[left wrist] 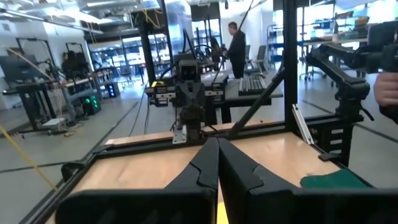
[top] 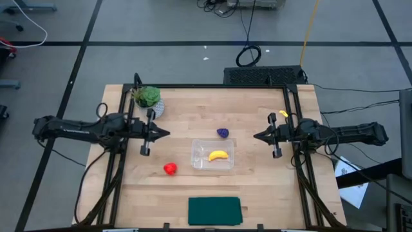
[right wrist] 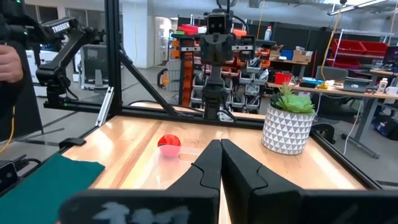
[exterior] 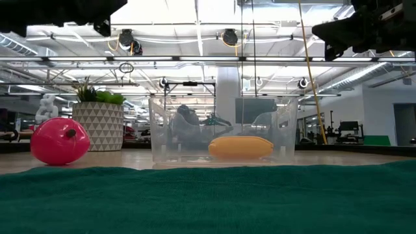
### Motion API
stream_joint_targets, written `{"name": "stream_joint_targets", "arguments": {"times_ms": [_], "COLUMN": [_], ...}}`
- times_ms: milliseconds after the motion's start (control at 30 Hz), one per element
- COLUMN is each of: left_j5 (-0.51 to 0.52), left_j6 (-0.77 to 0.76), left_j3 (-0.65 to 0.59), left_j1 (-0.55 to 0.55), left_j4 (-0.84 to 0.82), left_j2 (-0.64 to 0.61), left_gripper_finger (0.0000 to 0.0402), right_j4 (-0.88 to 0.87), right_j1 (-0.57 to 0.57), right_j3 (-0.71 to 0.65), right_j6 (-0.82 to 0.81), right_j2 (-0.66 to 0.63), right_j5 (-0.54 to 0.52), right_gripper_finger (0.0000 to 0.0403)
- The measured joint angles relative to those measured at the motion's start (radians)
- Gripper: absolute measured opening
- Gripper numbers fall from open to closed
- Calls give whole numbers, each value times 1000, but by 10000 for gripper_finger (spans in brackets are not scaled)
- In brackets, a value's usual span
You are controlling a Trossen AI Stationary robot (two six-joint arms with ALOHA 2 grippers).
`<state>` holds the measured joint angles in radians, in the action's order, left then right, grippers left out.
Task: Pick and placing Produce into tupperware
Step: Put the apple into the transparent bin
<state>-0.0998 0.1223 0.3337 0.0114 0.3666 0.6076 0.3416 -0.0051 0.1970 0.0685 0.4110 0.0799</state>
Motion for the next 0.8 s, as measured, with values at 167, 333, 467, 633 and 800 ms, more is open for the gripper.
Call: {"name": "stream_joint_targets", "arguments": {"times_ms": [167, 333, 467, 633, 800], "left_j5": [2, 0, -1, 0, 22], "left_j6": [0, -1, -1, 3, 3], "left_j3": [66, 104, 135, 174, 232], "left_j1": [12, 27, 47, 74, 92], "left_j4": [-7, -14, -30, -34, -90], "left_j2": [76, 118, 137, 141, 145], "left_gripper_finger": [5, 5, 5, 5, 5], "right_j4": [16, 22, 21, 23, 25], "right_j1": [0, 0, 0, 0, 0], "right_j3": [0, 0, 0, 0, 0], "right_j6": [0, 0, 0, 0, -3], "right_j2": [0, 0, 0, 0, 0], "right_j5": [0, 0, 0, 0, 0], "right_gripper_finger": [0, 0, 0, 0, 0]}}
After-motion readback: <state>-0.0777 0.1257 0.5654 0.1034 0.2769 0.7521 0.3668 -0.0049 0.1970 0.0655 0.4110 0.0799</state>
